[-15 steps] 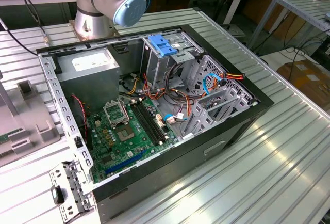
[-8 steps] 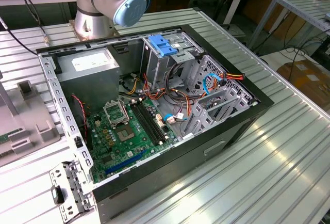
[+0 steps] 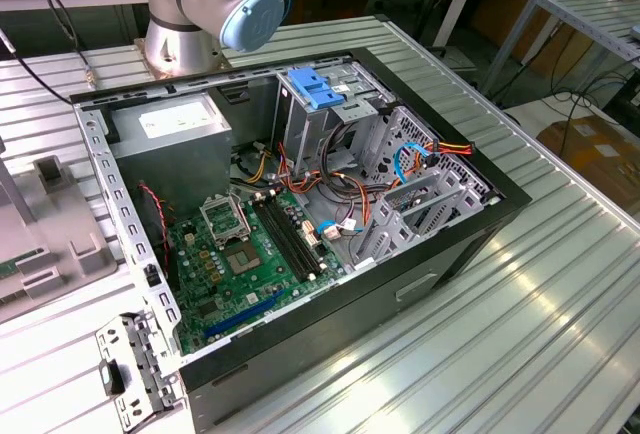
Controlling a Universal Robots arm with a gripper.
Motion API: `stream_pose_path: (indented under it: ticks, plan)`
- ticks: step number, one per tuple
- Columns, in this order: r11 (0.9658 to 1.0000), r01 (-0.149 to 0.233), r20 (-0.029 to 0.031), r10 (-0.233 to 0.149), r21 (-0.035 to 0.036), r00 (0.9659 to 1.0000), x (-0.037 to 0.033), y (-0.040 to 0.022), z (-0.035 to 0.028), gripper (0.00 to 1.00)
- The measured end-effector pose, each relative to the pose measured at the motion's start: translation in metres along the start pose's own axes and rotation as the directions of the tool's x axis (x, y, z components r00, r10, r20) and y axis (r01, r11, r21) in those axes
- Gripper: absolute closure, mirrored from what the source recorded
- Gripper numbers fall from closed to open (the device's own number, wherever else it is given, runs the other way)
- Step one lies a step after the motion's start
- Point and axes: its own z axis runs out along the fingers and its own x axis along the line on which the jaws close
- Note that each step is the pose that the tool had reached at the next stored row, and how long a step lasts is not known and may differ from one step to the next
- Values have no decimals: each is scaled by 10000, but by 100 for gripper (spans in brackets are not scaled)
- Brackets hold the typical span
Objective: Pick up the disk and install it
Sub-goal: 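Pick up the disk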
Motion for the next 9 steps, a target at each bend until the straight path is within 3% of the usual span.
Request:
stream_pose_path:
  ticks: [9]
  plan:
    - [10000, 1, 0, -1, 0, 10000, -3, 1, -63, 63]
